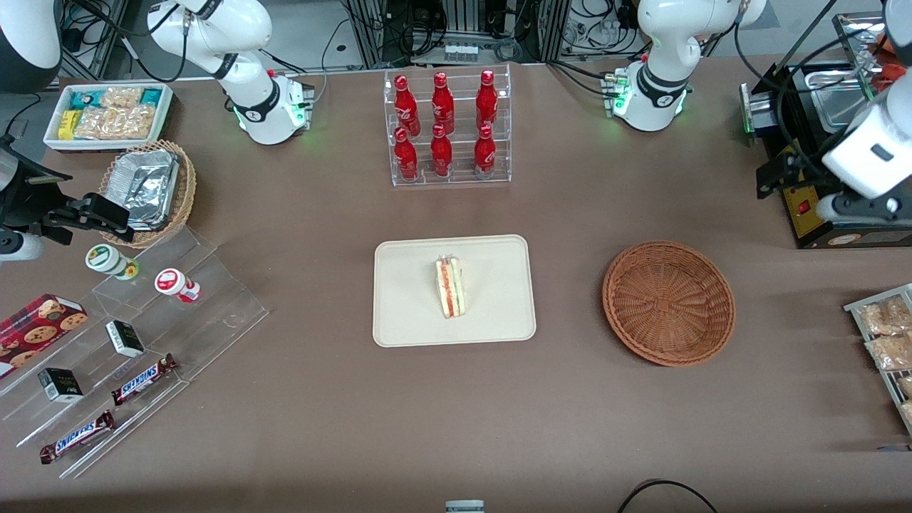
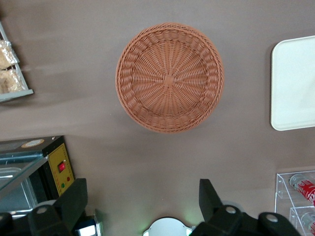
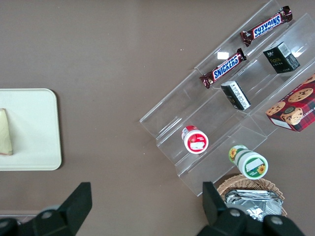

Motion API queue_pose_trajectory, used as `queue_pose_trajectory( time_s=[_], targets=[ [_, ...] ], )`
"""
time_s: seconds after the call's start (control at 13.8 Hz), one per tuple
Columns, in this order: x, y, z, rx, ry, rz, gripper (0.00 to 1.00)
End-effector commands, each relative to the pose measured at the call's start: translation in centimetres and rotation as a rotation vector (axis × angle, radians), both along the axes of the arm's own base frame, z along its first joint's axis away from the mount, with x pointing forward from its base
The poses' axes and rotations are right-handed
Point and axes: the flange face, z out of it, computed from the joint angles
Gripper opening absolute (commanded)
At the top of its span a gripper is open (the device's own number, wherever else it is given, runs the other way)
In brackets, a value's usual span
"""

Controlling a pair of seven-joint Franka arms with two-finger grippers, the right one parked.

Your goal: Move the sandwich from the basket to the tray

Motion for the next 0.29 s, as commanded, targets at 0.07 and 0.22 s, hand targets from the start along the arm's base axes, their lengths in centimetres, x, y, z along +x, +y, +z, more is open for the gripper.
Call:
queue_pose_trajectory(
  time_s=[0.07,0.22],
  targets=[
    [-2.41,0.61,0.85,0.004,-0.007,-0.001,1.00],
    [-3.03,0.60,1.43,0.007,0.000,0.006,1.00]
  ],
)
